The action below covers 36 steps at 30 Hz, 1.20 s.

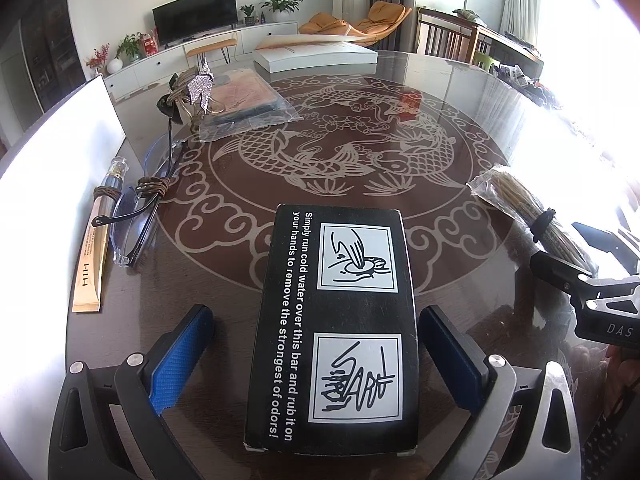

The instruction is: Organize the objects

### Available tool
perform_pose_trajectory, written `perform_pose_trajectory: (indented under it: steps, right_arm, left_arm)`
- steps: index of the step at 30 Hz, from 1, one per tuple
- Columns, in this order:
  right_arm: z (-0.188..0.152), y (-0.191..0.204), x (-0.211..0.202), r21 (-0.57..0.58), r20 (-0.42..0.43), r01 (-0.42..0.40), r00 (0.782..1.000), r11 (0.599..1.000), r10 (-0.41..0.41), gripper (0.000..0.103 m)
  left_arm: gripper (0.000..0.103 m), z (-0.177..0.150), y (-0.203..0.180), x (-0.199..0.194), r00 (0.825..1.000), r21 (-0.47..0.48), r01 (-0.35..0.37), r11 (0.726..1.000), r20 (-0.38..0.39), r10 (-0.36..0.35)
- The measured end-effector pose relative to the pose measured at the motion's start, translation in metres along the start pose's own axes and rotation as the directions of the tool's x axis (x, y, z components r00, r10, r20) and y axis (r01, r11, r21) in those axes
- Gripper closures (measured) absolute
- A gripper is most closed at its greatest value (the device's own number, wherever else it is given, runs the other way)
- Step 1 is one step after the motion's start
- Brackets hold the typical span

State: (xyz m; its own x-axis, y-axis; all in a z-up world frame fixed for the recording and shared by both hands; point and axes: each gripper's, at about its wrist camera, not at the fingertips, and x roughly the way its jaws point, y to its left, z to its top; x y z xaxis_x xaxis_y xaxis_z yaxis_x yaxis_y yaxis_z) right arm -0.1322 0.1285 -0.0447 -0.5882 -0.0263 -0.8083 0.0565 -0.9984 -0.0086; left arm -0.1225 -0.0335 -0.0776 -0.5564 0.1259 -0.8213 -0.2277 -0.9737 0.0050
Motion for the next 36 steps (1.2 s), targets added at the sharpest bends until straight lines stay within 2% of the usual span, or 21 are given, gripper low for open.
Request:
perform_pose_trajectory:
  steps: [36]
  right_arm:
    - [-0.0002, -0.0006, 0.0001, 0.000, -0.001, 0.001, 1.000, 1.000, -0.001, 0.007]
  left_arm:
    - [0.000, 0.0001, -0.0001, 0.0006, 1.000, -0.001, -0.001, 1.000, 0.001, 0.001]
